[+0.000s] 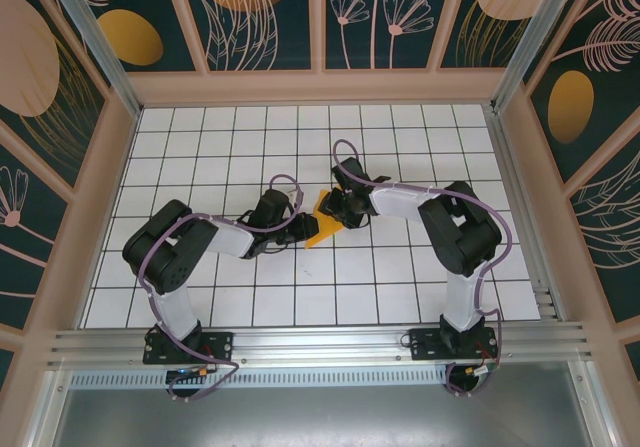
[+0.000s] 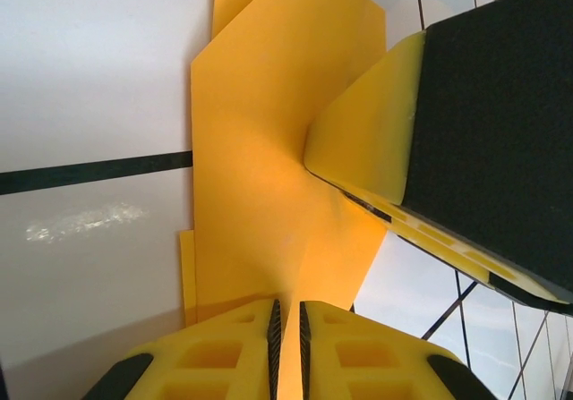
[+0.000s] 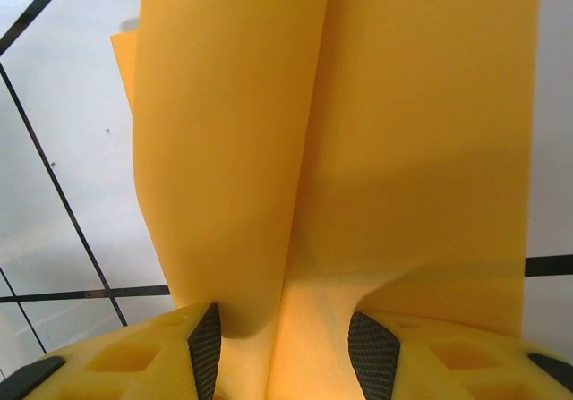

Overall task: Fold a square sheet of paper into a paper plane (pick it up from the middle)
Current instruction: Fourth fold the wing at the center of the table.

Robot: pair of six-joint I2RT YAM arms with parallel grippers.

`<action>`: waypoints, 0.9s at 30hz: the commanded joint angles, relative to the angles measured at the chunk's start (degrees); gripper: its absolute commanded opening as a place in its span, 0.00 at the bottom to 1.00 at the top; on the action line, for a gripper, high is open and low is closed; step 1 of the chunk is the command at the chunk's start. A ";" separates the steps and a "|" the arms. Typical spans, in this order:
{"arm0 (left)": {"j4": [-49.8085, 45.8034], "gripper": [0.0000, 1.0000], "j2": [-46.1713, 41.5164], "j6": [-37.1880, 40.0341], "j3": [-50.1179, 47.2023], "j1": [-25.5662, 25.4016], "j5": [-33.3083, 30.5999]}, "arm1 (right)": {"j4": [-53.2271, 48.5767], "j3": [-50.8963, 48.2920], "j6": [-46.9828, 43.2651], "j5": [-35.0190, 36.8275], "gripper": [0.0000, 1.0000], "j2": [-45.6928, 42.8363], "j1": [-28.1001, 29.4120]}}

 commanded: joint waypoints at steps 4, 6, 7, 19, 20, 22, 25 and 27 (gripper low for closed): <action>-3.31 0.17 0.42 0.38 0.57 -0.16 -1.70 | -7.00 -4.79 -1.53 6.22 0.49 10.95 -0.16; -3.61 0.17 0.52 0.37 0.59 -0.19 -1.85 | -7.04 -4.69 -1.46 6.17 0.50 10.86 -0.13; -3.80 0.17 0.69 0.38 0.63 -0.17 -1.96 | -7.01 -4.68 -1.50 6.09 0.49 10.84 -0.17; -7.80 0.10 2.43 0.28 1.01 -0.12 -2.89 | -4.89 -3.41 -2.28 3.98 0.49 6.50 -0.15; -8.31 0.08 2.53 0.32 1.01 -0.11 -3.02 | -4.47 -3.08 -2.60 3.78 0.48 5.41 -0.13; -9.55 0.04 2.84 0.64 1.18 -0.12 -3.35 | -3.61 -2.08 -3.68 3.63 0.46 2.95 -0.16; -10.90 0.02 3.15 1.06 1.36 -0.12 -3.72 | -2.67 0.26 -6.39 2.97 0.44 -0.50 -0.22; -11.52 0.01 3.30 1.23 1.38 -0.17 -3.81 | -1.57 1.53 -8.67 2.15 0.43 -2.85 -0.50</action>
